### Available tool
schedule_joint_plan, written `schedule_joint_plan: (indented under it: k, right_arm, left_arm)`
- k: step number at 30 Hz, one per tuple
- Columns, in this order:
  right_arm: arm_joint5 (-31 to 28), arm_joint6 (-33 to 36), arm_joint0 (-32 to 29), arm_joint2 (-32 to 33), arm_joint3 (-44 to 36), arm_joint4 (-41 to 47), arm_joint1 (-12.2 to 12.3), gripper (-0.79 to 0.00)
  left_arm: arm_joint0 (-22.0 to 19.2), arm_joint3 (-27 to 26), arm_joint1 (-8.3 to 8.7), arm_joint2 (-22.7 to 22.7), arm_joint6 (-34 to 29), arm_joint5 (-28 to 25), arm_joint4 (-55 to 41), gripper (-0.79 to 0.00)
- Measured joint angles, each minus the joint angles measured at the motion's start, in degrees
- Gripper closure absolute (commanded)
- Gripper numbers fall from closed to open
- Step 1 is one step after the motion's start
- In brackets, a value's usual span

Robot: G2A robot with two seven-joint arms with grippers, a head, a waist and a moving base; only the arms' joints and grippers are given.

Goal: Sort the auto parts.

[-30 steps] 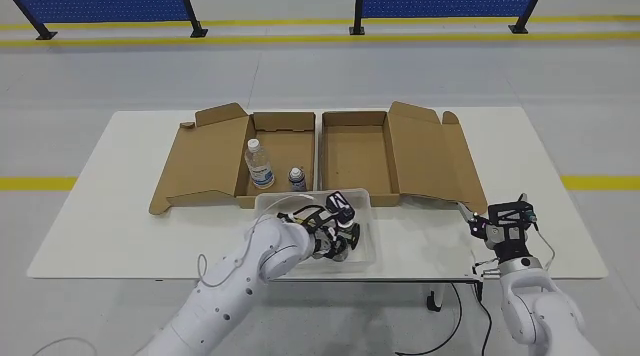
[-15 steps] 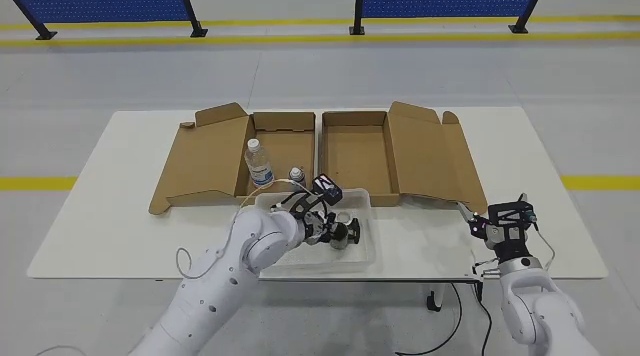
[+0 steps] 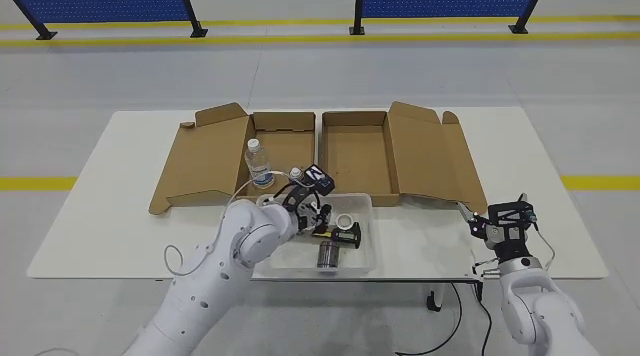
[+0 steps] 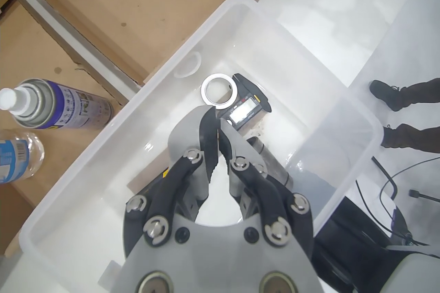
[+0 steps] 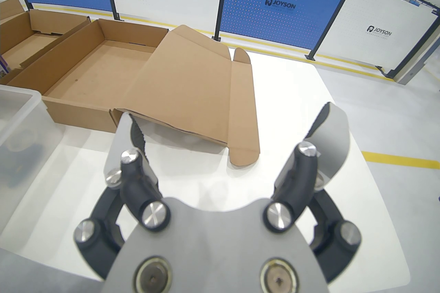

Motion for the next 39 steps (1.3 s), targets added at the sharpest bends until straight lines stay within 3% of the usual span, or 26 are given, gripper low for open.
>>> schedule_joint_plan:
  k: [2,4,5,14,24,39]
  right_arm:
    - [0.00,0.00,0.00,0.00,0.00,0.00,0.00,-0.785]
    - [0.00,0.00,0.00,0.00,0.00,0.00,0.00,-0.785]
    - [0.00,0.00,0.00,0.00,0.00,0.00,0.00,-0.785]
    - [0.00,0.00,0.00,0.00,0.00,0.00,0.00,-0.785]
    - [0.00,0.00,0.00,0.00,0.00,0.00,0.00,-0.785]
    - [0.00,0.00,0.00,0.00,0.00,0.00,0.00,-0.785]
  left_arm:
    - [-0.28,-0.15,0.08,-0.20,-0.14,-0.22,0.17,-0.351]
    - [-0.52,-0.35,0.24,-0.46,-0.77,-1.09,0.52,-0.736]
    - [-0.57,-0.46,0.33,-0.59,-1.09,-1.51,0.68,-0.785]
    - [0.49,-1.42,1.14,-2.34,-2.22,-2.39,2.00,-0.785]
    - [3.49,-4.03,1.08,-6.86,-1.59,13.95,-3.56,-0.785]
    - [3.87,-4.37,1.06,-6.62,-3.75,15.00,-4.88,-0.785]
